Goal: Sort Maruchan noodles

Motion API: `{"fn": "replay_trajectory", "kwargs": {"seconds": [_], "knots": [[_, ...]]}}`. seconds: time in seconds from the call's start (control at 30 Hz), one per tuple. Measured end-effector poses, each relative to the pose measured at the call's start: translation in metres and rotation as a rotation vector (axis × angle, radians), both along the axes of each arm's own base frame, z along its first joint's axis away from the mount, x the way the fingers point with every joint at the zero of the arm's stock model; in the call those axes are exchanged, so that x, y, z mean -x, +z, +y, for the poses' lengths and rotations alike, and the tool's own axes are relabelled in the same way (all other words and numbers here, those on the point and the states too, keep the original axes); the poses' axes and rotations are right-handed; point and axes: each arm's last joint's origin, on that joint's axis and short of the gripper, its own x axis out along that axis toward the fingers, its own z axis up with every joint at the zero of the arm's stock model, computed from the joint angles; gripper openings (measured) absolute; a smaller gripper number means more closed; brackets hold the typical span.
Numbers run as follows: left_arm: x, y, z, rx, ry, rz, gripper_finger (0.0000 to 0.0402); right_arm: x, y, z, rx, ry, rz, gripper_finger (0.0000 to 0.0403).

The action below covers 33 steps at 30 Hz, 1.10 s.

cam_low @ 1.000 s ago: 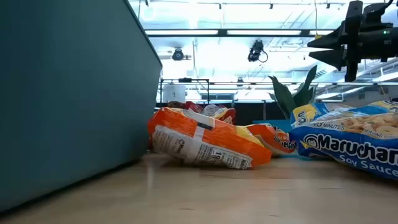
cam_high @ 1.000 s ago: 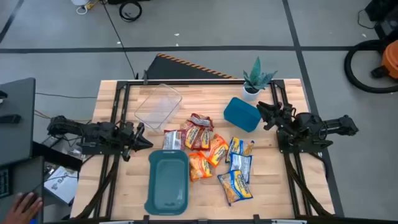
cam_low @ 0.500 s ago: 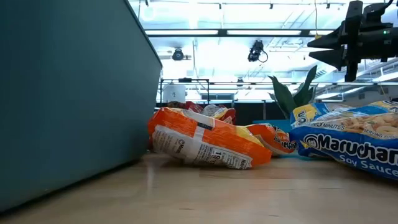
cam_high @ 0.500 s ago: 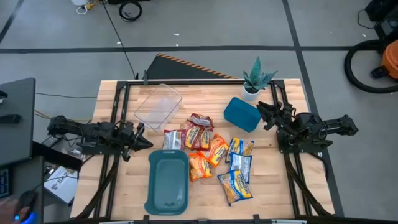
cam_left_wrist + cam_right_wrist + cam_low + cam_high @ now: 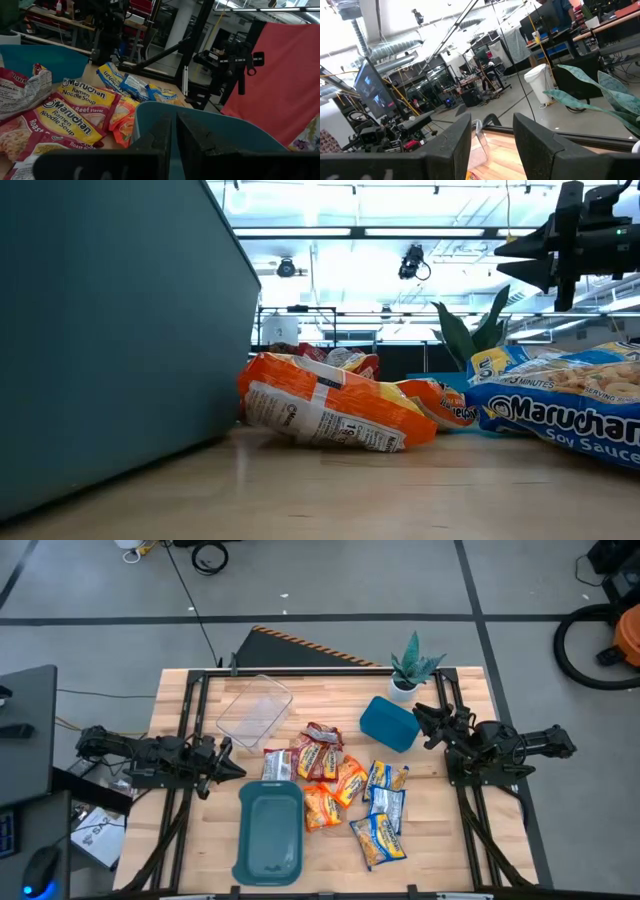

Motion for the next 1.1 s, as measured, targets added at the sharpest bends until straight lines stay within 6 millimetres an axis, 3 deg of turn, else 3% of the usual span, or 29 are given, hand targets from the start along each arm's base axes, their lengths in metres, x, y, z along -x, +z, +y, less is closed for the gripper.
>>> {"fn": "replay_trajectory", "kwargs": {"seconds": [0.9, 1.1], "knots": [[0.0, 0.0, 0.0, 0.006, 0.0, 0.001, 0.0034, 0.0, 0.0, 0.0, 0.0, 0.0, 0.0, 0.0151], [0.0, 0.0001, 0.0, 0.314, -0.01, 0.069, 0.0034, 0.0, 0.0, 0.0, 0.0, 0.0, 0.0, 0.0151]]}}
